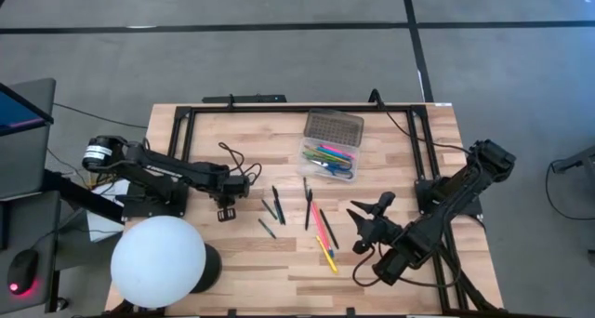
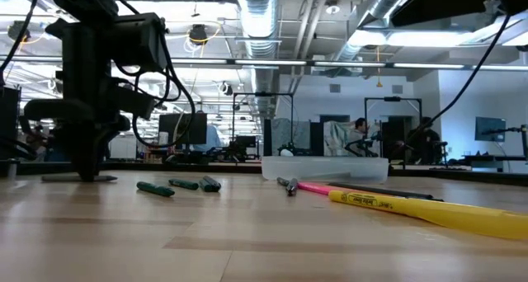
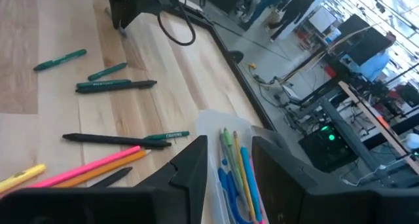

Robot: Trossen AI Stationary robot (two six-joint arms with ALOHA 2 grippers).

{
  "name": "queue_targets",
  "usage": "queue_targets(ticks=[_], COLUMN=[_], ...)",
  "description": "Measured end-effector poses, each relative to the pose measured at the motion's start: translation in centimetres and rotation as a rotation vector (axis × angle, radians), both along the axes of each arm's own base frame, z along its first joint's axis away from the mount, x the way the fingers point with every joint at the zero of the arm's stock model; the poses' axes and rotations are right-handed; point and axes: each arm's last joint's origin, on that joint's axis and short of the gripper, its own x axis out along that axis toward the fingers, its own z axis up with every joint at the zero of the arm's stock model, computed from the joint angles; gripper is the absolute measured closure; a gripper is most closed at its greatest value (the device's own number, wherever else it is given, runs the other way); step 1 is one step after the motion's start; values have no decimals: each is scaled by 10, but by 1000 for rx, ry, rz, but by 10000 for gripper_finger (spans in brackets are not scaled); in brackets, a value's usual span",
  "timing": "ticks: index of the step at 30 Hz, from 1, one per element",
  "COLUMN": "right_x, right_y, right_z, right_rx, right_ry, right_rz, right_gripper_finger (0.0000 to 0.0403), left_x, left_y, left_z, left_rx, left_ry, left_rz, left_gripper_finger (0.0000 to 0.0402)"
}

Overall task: Pick & place school supplies into a supply box
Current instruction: Put the gray crayon into the black supply box

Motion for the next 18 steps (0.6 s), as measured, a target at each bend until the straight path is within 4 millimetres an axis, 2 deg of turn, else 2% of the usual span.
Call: queue_targets(ticks=[5,13,18], right_x=[0,0,0], right_y=[0,0,0], right_z=[-1,-1,-1], right_rx=[22,28,27], right_ry=[22,28,28], right_rz=[6,7,7], right_gripper_finger=[290,290,290], left_x=[0,2,3], left_y=[0,0,0], left_z=[0,0,0], left_rx=[6,26,35], left_ry=[-1,-19,-27], left_rz=[-1,-71,-112], left_gripper_finger=[389,364,374])
